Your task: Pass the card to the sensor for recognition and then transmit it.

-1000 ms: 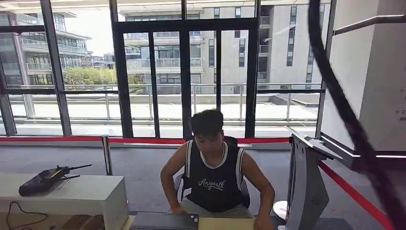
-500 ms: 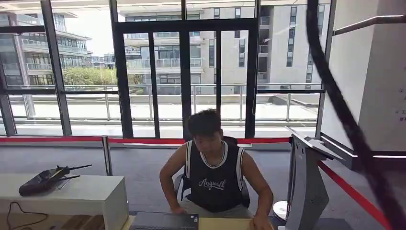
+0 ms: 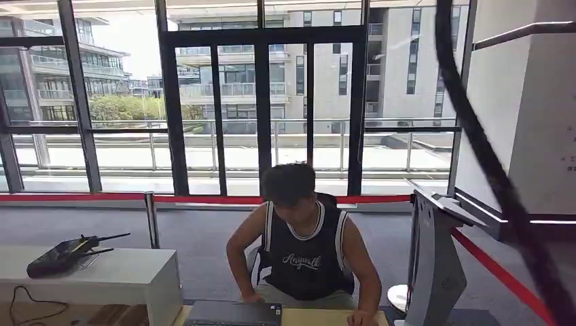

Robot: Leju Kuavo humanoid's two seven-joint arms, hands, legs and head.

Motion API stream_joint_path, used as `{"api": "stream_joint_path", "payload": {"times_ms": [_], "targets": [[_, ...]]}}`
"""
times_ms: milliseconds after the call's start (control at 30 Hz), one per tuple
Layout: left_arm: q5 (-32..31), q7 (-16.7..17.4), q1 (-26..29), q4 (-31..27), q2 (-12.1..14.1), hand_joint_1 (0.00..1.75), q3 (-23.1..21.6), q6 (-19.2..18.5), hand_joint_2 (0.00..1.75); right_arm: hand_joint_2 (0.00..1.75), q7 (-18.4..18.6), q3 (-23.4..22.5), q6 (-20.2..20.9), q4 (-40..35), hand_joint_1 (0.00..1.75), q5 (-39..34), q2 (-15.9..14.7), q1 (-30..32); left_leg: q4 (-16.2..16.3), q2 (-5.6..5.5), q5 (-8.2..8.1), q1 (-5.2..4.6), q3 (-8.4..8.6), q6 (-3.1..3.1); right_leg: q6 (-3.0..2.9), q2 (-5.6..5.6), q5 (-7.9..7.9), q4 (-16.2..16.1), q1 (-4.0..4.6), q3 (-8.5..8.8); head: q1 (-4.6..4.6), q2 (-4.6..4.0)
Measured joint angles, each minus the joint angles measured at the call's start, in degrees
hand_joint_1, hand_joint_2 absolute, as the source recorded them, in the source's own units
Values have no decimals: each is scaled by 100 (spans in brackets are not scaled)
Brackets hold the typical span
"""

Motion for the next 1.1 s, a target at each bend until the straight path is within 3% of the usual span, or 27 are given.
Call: {"api": "stream_joint_path", "payload": {"times_ms": [600,1100], "targets": [[-11,-125,-6,-2,0,0,-262,13,175,175,-363,9,-533,1425,0,-109,384,-502,0,0,0,0,0,0,0,0,0,1,0,0,-2,0],[0,-74,-7,-2,0,0,-398,13,175,175,-531,7,-603,2216,0,-212,621,-896,0,0,0,0,0,0,0,0,0,1,0,0,-7,0]]}}
